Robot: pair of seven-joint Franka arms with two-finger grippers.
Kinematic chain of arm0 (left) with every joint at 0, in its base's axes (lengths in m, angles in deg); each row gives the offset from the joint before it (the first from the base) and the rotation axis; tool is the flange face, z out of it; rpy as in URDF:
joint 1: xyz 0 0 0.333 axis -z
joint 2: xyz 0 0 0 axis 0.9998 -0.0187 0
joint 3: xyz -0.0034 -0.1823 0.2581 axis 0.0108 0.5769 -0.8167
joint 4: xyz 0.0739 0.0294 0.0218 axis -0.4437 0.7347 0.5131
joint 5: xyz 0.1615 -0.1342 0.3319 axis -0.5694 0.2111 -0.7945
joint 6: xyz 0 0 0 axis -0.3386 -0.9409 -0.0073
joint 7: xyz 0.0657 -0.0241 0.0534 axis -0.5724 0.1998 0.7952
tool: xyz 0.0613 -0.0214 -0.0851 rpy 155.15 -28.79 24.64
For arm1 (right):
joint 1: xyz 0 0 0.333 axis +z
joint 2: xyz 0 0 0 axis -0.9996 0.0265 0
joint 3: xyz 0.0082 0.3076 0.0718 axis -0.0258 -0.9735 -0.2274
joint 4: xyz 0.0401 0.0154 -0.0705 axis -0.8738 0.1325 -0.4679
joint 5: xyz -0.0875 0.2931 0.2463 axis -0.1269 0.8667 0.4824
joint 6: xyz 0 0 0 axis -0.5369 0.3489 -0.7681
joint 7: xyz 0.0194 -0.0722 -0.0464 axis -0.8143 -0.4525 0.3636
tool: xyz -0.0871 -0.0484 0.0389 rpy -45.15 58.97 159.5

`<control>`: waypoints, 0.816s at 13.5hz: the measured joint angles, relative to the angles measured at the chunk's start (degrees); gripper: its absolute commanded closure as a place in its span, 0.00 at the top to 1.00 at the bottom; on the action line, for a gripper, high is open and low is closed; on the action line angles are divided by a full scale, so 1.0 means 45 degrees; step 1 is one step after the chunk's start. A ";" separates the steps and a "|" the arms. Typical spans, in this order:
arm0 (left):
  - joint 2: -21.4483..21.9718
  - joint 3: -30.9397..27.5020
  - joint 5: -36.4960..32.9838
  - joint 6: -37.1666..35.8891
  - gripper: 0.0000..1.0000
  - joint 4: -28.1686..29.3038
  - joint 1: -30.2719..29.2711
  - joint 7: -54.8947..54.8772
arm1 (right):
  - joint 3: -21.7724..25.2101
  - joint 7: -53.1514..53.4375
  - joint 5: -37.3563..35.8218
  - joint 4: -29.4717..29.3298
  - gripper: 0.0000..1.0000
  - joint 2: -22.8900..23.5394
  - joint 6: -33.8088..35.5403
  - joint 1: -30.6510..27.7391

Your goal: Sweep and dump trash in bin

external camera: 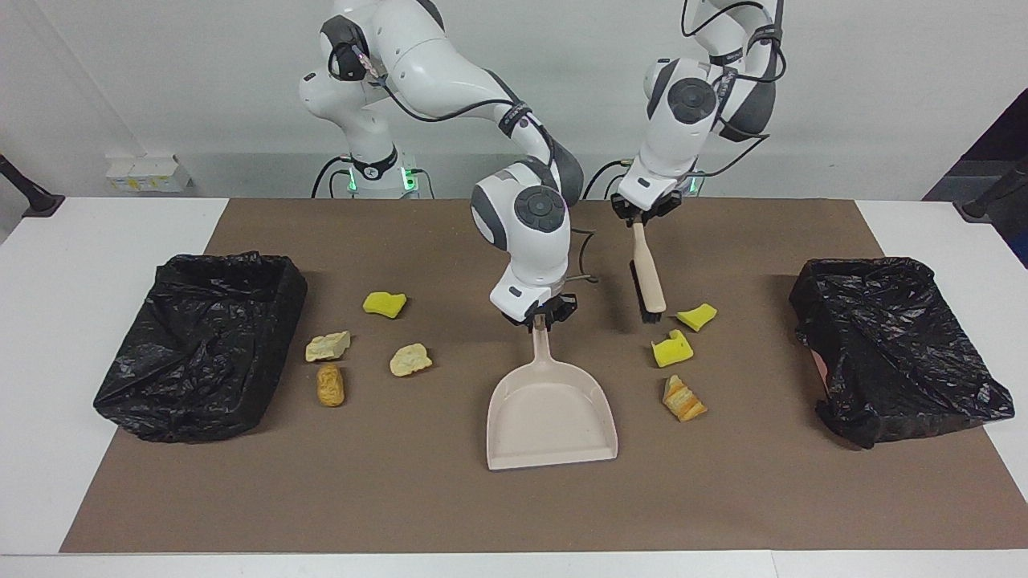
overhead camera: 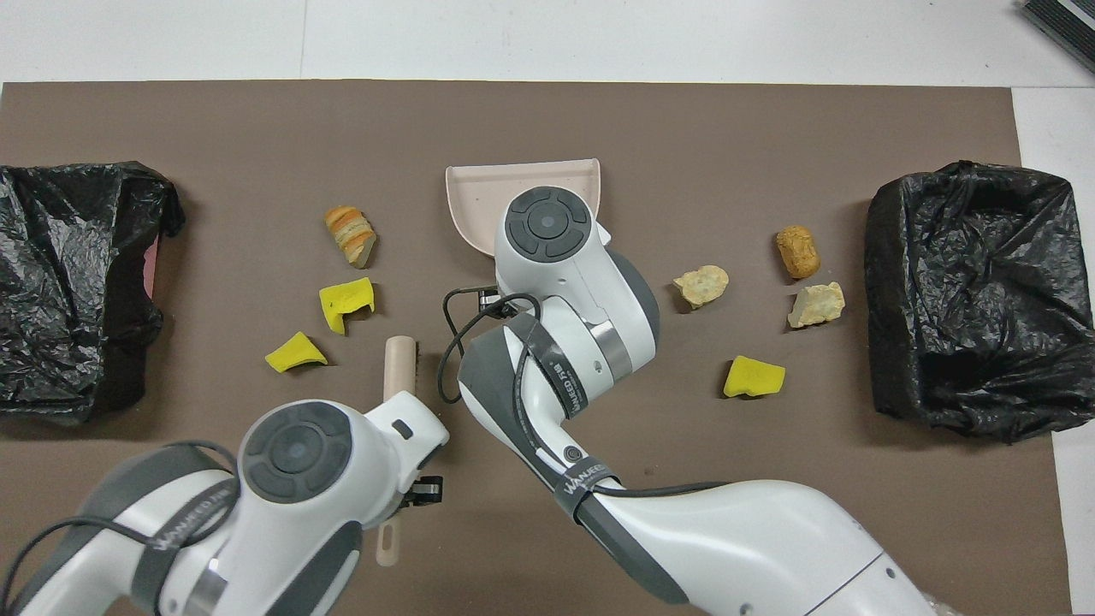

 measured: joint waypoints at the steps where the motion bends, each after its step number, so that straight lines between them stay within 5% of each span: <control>1: -0.0056 -0.0008 -0.0004 -0.0088 0.00 -0.0173 -0.0624 -0.0068 | 0.0036 -0.0298 0.0000 -0.0003 0.00 -0.0071 0.0001 -0.0016; 7: -0.0530 -0.0020 -0.0114 -0.0402 0.00 -0.0387 -0.3379 -0.0178 | 0.0108 -0.6665 0.0000 0.0005 0.00 -0.1347 0.1759 -0.1404; 11: -0.0881 0.0063 -0.0345 -0.0339 0.00 0.0082 -0.3856 -0.0184 | 0.0075 -1.1253 -0.0015 0.0321 0.00 -0.1602 0.2477 -0.1681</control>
